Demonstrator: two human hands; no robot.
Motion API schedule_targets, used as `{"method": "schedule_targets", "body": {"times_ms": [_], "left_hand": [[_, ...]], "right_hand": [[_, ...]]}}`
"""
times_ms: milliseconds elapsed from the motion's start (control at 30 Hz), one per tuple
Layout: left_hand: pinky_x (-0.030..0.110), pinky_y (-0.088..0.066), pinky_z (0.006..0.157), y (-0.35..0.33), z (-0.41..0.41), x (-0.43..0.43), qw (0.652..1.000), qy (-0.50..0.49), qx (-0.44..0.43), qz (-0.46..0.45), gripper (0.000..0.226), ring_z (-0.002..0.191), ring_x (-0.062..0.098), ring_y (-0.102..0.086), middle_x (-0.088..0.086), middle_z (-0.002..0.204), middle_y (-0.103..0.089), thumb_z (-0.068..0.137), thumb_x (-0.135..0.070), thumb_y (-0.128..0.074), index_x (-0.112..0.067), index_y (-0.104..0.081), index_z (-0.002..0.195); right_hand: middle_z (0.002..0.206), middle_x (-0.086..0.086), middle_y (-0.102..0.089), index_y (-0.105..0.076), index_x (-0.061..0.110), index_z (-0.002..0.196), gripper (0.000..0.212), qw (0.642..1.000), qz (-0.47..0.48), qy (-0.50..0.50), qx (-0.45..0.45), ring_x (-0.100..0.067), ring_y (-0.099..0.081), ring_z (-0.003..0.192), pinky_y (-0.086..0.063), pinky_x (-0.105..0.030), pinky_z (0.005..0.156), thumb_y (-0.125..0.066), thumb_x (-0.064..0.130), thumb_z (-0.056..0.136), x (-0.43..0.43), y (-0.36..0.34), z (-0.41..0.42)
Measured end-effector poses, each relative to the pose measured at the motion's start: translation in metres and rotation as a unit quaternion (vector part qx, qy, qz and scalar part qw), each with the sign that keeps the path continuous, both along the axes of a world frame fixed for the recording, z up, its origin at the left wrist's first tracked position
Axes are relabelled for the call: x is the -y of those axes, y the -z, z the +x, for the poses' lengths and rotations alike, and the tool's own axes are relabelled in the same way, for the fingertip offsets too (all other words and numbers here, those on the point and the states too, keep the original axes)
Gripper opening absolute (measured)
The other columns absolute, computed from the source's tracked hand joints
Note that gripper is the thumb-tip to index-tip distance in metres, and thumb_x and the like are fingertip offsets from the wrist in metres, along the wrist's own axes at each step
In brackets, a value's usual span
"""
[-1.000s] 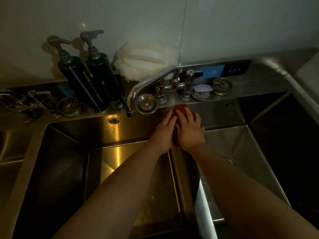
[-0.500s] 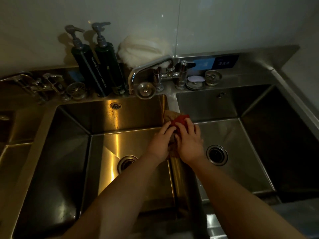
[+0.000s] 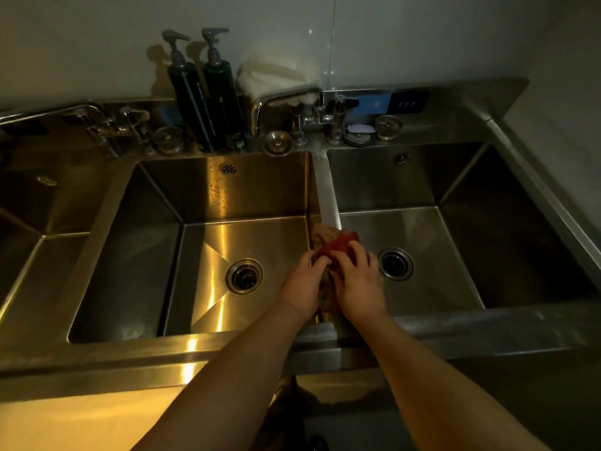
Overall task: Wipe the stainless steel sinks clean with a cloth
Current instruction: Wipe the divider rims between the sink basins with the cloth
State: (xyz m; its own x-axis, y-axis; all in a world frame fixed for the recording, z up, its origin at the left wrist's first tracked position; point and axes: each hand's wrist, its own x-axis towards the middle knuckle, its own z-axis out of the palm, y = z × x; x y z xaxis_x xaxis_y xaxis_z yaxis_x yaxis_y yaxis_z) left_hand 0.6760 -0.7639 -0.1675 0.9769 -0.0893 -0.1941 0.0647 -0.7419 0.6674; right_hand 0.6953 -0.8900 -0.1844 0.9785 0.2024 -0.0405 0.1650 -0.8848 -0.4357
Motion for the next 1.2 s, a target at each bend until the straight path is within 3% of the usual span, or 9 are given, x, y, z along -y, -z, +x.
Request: {"method": "schedule_targets", "body": {"times_ms": [67, 200, 367, 600, 767, 867, 933, 1067, 1200], "left_hand": [[0.015, -0.031, 0.092, -0.001, -0.009, 0.000, 1.000, 0.014, 0.012, 0.020, 0.044, 0.123, 0.024, -0.042, 0.009, 0.138, -0.043, 0.091, -0.013, -0.056, -0.016, -0.043, 0.134], [0.030, -0.036, 0.102, 0.002, -0.025, -0.004, 0.993, 0.048, 0.010, 0.106, 0.061, 0.123, 0.024, -0.039, 0.007, 0.135, -0.043, 0.080, -0.002, -0.061, -0.019, -0.039, 0.135], [0.034, -0.033, 0.107, -0.003, -0.039, -0.005, 0.996, 0.018, 0.026, 0.077, 0.064, 0.127, 0.023, -0.036, 0.007, 0.138, -0.039, 0.081, 0.001, -0.058, -0.015, -0.035, 0.138], [0.039, -0.026, 0.114, -0.011, -0.053, -0.038, 0.995, -0.019, -0.022, 0.101, 0.092, 0.142, 0.025, -0.019, 0.002, 0.158, -0.009, 0.084, -0.016, -0.068, -0.028, -0.005, 0.150], [0.039, -0.028, 0.113, -0.026, -0.063, -0.067, 0.994, -0.016, 0.000, 0.109, 0.102, 0.142, 0.025, -0.019, 0.000, 0.158, -0.005, 0.080, -0.009, -0.069, -0.026, 0.004, 0.150], [0.043, -0.031, 0.112, -0.035, -0.073, -0.092, 0.998, -0.029, -0.006, 0.061, 0.117, 0.142, 0.023, -0.017, -0.003, 0.158, -0.001, 0.072, -0.023, -0.078, -0.026, 0.010, 0.149], [0.042, -0.033, 0.111, -0.040, -0.079, -0.109, 0.998, -0.053, -0.005, 0.036, 0.120, 0.140, 0.020, -0.022, -0.002, 0.157, -0.008, 0.068, -0.030, -0.081, -0.026, 0.007, 0.149], [0.035, -0.047, 0.097, -0.044, -0.091, -0.144, 0.993, -0.099, 0.043, 0.050, 0.093, 0.116, 0.016, -0.050, 0.000, 0.142, -0.037, 0.075, -0.026, -0.076, -0.030, -0.014, 0.145], [0.035, -0.044, 0.097, -0.055, -0.101, -0.189, 0.987, -0.097, 0.083, 0.102, 0.079, 0.113, 0.020, -0.051, 0.002, 0.133, -0.046, 0.076, -0.020, -0.074, -0.022, -0.028, 0.140]], "right_hand": [[0.150, -0.002, -0.020, -0.039, 0.032, 0.134, 0.043, 1.000, -0.007, -0.006, -0.002, -0.031, -0.018, 0.135, -0.036, -0.054, 0.102, -0.047, 0.038, 0.092, 0.002, -0.001, -0.013], [0.149, 0.001, -0.015, -0.037, 0.034, 0.133, 0.058, 0.998, -0.056, -0.036, -0.005, -0.030, -0.014, 0.135, -0.034, -0.053, 0.100, -0.060, 0.045, 0.081, 0.006, -0.004, -0.030], [0.135, 0.000, -0.035, -0.055, 0.027, 0.114, 0.029, 0.999, -0.036, -0.018, 0.019, -0.028, -0.029, 0.124, -0.036, -0.052, 0.099, -0.058, 0.026, 0.085, -0.004, -0.013, -0.037], [0.130, 0.003, -0.044, -0.056, 0.025, 0.111, 0.032, 0.996, -0.018, -0.082, 0.037, -0.024, -0.033, 0.123, -0.031, -0.049, 0.100, -0.066, 0.020, 0.081, -0.023, -0.026, -0.041], [0.128, 0.000, -0.045, -0.058, 0.022, 0.106, 0.028, 0.986, 0.037, -0.152, 0.062, -0.024, -0.036, 0.118, -0.038, -0.042, 0.096, -0.060, 0.010, 0.081, -0.062, -0.041, -0.050], [0.129, 0.001, -0.043, -0.057, 0.024, 0.104, 0.025, 0.980, 0.065, -0.177, 0.063, -0.021, -0.033, 0.120, -0.035, -0.040, 0.099, -0.055, 0.011, 0.084, -0.087, -0.047, -0.055], [0.131, 0.001, -0.042, -0.056, 0.024, 0.108, 0.025, 0.976, 0.083, -0.193, 0.057, -0.021, -0.032, 0.123, -0.035, -0.040, 0.102, -0.054, 0.012, 0.085, -0.106, -0.050, -0.059], [0.127, 0.003, -0.044, -0.056, 0.025, 0.105, 0.025, 0.972, 0.110, -0.196, 0.065, -0.018, -0.035, 0.120, -0.033, -0.038, 0.100, -0.058, 0.015, 0.083, -0.145, -0.057, -0.070], [0.126, 0.005, -0.043, -0.052, 0.030, 0.110, 0.036, 0.971, 0.123, -0.189, 0.083, -0.017, -0.035, 0.119, -0.032, -0.038, 0.099, -0.062, 0.021, 0.077, -0.187, -0.066, -0.082]]}}
